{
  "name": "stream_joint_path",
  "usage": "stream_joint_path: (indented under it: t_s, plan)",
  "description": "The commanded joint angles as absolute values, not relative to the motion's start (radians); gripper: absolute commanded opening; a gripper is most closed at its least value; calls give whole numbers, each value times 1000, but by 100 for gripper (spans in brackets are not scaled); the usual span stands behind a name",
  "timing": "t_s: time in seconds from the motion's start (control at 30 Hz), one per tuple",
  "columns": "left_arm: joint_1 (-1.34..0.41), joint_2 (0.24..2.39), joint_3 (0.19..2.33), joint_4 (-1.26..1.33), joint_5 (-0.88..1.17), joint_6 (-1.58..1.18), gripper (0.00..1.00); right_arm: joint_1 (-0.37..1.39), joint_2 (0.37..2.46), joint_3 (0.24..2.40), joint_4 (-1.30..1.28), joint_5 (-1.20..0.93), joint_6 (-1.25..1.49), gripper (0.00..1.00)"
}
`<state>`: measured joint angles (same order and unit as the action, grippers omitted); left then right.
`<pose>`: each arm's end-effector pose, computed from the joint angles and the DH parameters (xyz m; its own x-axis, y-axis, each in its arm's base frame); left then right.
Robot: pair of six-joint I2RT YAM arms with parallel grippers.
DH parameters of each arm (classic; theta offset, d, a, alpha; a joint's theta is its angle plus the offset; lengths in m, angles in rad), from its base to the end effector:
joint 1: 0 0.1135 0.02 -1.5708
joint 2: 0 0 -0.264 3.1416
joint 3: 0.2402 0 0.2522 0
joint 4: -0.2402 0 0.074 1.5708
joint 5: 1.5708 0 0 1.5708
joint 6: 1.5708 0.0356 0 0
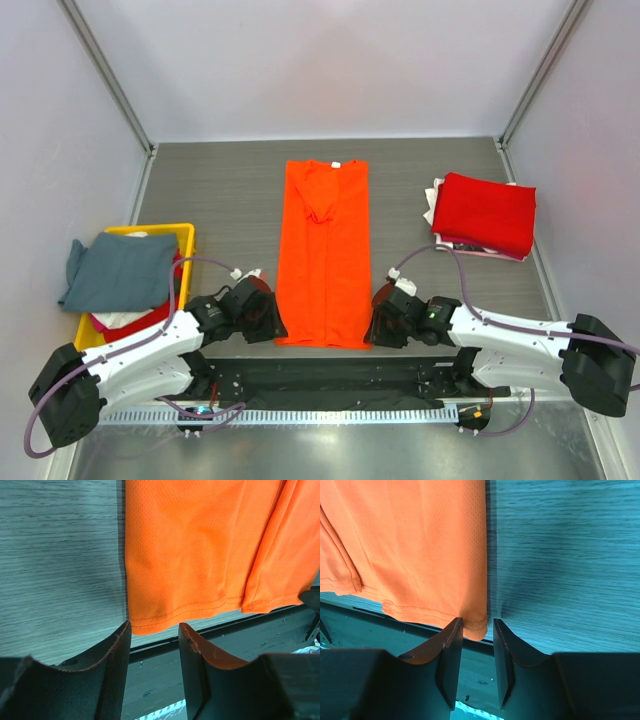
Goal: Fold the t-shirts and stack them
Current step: Fold the tshirt
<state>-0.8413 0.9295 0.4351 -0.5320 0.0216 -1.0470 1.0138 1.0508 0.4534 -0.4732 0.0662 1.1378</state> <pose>0.1080 -0.1220 0.1679 -0.9370 -0.2508 -0.2430 -0.1172 0.8813 -0.4577 0.0959 0.1495 0.1583 -0.9482 0.1907 -0.2539 0.0727 0.9087 0.4110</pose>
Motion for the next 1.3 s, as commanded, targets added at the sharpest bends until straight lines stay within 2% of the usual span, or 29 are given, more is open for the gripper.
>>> stream_joint_path:
  t_s: [0.0, 0.53, 0.8, 1.07, 1.13, 1.23, 1.27]
  plan:
    - [-831, 925, 431, -525, 35, -1039, 44, 1023, 1022, 442, -428, 94, 1170, 36]
    - [-799, 887, 407, -538, 48, -1049, 43, 1026, 1037, 422, -382, 89, 1161, 26]
    - [-788, 914, 387, -488, 51, -1052, 40, 1026, 1048, 422, -371, 81, 1155, 16]
    - [-782, 963, 374, -417, 94, -1065, 34, 1026, 1051, 419, -371, 75, 1160, 14]
    - [-782, 968, 364, -402, 104, -1069, 26, 1026, 1049, 417, -371, 77, 1160, 10]
    - [-782, 973, 364, -384, 115, -1072, 9, 1026, 1045, 422, -371, 75, 1155, 3]
    - [-782, 971, 368, -385, 115, -1072, 0, 1028, 1043, 425, -373, 75, 1155, 2]
